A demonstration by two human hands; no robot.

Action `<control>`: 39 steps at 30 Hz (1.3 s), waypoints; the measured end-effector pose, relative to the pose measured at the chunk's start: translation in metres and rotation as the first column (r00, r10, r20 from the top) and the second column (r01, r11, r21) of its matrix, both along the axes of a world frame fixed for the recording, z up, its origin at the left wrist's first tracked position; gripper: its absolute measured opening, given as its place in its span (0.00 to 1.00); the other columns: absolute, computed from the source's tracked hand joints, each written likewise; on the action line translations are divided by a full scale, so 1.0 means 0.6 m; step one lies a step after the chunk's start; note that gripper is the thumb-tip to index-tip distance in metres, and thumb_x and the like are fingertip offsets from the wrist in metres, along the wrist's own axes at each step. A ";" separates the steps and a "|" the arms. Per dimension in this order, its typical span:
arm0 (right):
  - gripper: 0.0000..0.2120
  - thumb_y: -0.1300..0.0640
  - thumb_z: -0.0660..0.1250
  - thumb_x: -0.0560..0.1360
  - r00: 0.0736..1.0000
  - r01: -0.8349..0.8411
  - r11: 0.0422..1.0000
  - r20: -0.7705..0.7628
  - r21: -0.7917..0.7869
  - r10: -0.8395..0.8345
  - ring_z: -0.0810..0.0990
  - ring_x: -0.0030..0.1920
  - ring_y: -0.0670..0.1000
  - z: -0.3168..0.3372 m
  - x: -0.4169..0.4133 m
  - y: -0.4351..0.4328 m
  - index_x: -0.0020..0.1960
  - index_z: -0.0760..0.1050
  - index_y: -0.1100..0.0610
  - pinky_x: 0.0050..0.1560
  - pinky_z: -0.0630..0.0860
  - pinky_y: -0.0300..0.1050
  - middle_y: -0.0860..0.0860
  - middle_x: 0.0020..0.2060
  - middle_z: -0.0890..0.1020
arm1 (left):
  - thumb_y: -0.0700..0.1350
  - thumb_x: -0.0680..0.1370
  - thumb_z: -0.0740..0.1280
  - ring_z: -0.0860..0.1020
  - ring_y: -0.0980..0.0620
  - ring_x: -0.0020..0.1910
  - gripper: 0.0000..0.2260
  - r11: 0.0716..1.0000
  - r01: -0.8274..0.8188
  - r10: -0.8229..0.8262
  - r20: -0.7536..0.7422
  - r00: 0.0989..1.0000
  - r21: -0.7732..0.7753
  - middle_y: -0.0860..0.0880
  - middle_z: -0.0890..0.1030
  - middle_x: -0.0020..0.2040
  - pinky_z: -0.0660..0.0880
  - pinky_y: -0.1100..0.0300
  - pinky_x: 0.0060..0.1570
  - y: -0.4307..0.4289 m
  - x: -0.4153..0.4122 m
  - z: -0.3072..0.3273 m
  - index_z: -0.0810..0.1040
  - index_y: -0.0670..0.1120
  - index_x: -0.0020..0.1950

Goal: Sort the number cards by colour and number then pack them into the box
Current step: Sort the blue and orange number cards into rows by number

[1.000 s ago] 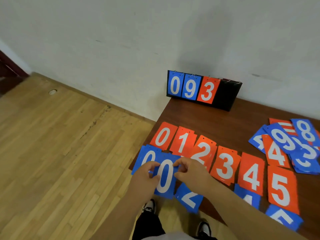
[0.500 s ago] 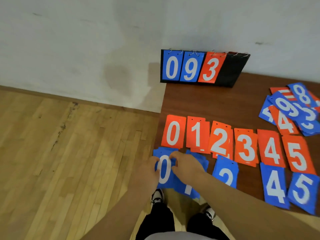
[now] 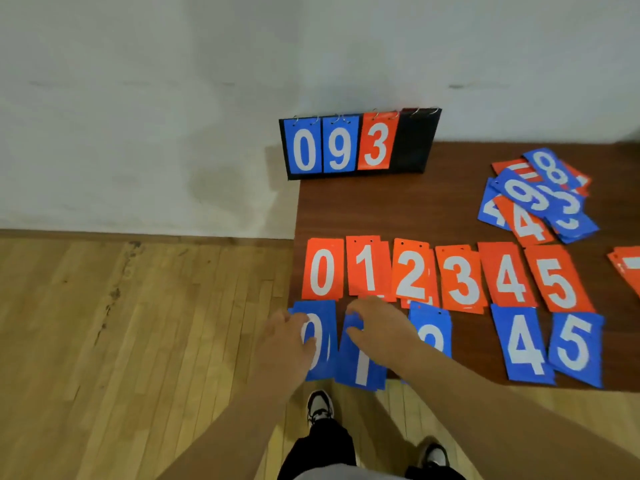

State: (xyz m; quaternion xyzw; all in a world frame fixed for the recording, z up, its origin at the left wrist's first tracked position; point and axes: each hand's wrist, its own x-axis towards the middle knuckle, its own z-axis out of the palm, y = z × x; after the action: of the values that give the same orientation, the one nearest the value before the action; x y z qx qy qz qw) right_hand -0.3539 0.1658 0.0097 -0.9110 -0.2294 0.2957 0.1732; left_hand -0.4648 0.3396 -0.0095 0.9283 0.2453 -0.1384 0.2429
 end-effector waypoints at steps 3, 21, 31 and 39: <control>0.18 0.47 0.67 0.79 0.997 0.068 0.998 0.039 0.009 -0.068 0.77 0.60 0.51 0.036 0.022 -0.093 0.67 0.74 0.49 0.55 0.75 0.43 0.48 0.63 0.76 | 0.55 0.78 0.68 0.72 0.52 0.64 0.20 0.999 0.045 -0.047 0.070 0.996 0.028 0.54 0.72 0.64 0.74 0.58 0.59 -0.048 0.026 0.036 0.73 0.55 0.69; 0.21 0.45 0.72 0.75 0.874 0.448 0.886 0.149 0.124 -0.463 0.78 0.59 0.52 0.134 0.153 -0.737 0.65 0.76 0.50 0.57 0.77 0.46 0.50 0.61 0.77 | 0.56 0.78 0.70 0.72 0.51 0.68 0.24 0.983 0.186 -0.181 0.233 0.956 0.003 0.53 0.73 0.68 0.75 0.55 0.64 -0.575 0.231 0.143 0.71 0.55 0.73; 0.21 0.44 0.72 0.76 0.870 0.482 0.872 0.071 0.079 -0.487 0.78 0.60 0.51 0.097 0.284 -0.760 0.66 0.76 0.50 0.60 0.78 0.45 0.50 0.64 0.78 | 0.58 0.78 0.70 0.74 0.50 0.67 0.27 0.993 0.106 -0.100 0.111 0.989 -0.050 0.51 0.71 0.70 0.79 0.54 0.59 -0.588 0.396 0.122 0.68 0.56 0.75; 0.21 0.48 0.72 0.75 0.891 0.452 0.892 0.030 0.028 -0.452 0.78 0.59 0.51 0.060 0.473 -0.688 0.67 0.76 0.51 0.57 0.77 0.44 0.52 0.63 0.76 | 0.56 0.75 0.74 0.73 0.49 0.67 0.28 0.992 -0.080 0.087 0.068 0.994 -0.093 0.50 0.71 0.67 0.78 0.53 0.56 -0.557 0.590 0.054 0.69 0.57 0.73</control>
State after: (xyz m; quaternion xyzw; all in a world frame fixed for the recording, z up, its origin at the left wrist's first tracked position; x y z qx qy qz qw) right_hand -0.0699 -0.2472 0.0455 -0.9427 -0.0175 0.2287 0.2424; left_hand -0.1108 0.0056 0.0228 0.9097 0.2687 -0.1055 0.2986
